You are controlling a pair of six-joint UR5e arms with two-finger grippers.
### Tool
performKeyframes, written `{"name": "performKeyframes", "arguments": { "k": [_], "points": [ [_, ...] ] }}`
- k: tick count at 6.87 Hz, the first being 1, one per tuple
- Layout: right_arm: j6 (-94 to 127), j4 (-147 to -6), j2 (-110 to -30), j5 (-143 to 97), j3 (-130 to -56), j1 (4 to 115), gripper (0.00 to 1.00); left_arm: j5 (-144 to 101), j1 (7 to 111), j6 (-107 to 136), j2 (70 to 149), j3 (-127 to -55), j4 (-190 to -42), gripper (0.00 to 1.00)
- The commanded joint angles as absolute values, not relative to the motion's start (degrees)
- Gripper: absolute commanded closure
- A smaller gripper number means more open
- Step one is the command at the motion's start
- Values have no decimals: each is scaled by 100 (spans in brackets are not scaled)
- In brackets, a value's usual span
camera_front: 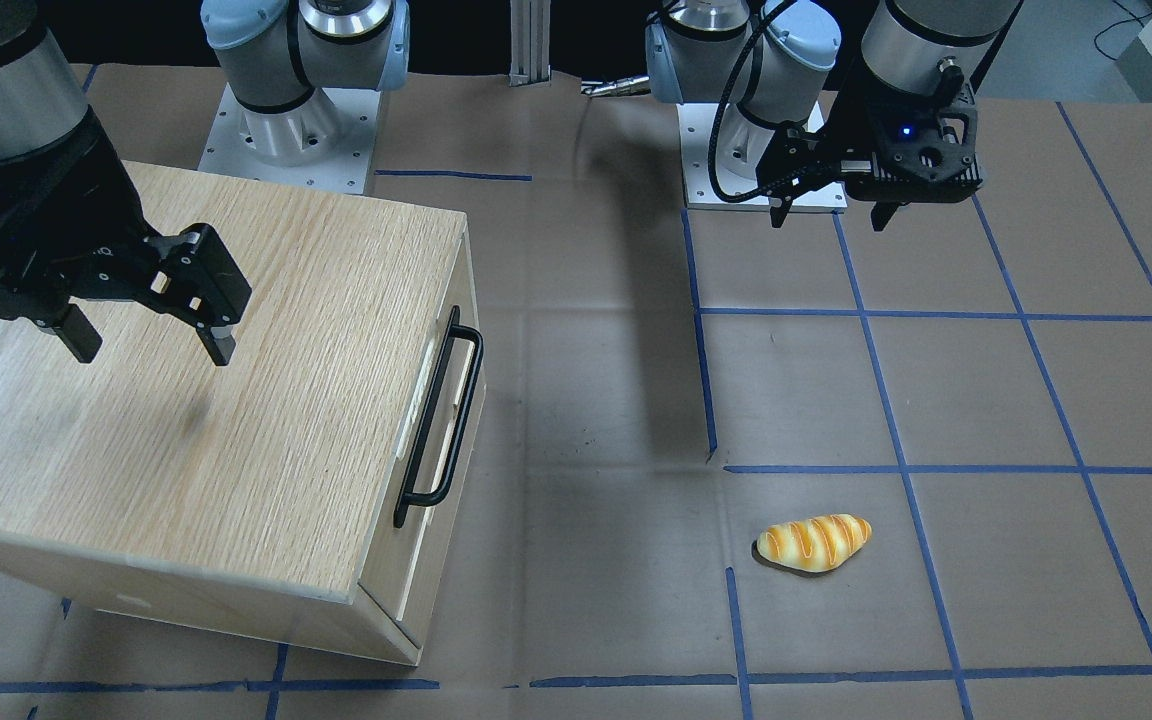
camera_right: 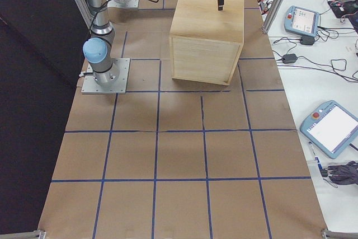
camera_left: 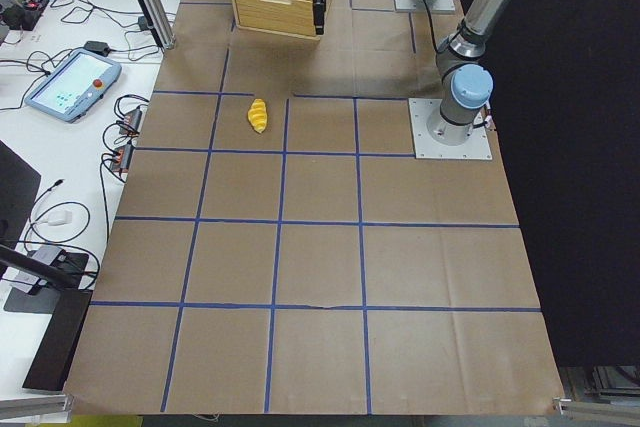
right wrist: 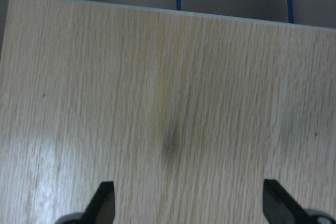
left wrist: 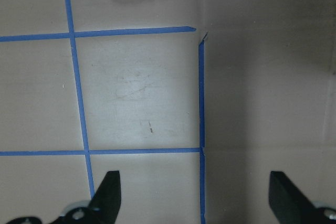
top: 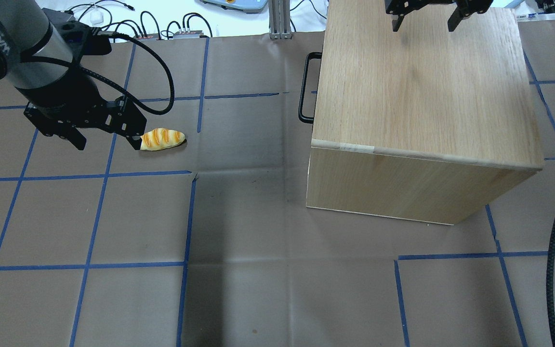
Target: Open upper drawer
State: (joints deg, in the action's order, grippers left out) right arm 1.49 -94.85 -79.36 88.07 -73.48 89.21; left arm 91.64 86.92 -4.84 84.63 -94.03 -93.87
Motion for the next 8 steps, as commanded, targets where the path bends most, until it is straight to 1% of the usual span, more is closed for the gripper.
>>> {"name": "performKeyframes", "arguments": {
  "k": [1,8],
  "points": [
    [149,-9483,-7937,8807,-7348,8921,0,9158,8692,-483,8490,-9396,-9387,0],
    [149,-9483,-7937,8807,-7348,8921,0,9184,8692,-230,8464,-9396,-9378,0]
  ]
}}
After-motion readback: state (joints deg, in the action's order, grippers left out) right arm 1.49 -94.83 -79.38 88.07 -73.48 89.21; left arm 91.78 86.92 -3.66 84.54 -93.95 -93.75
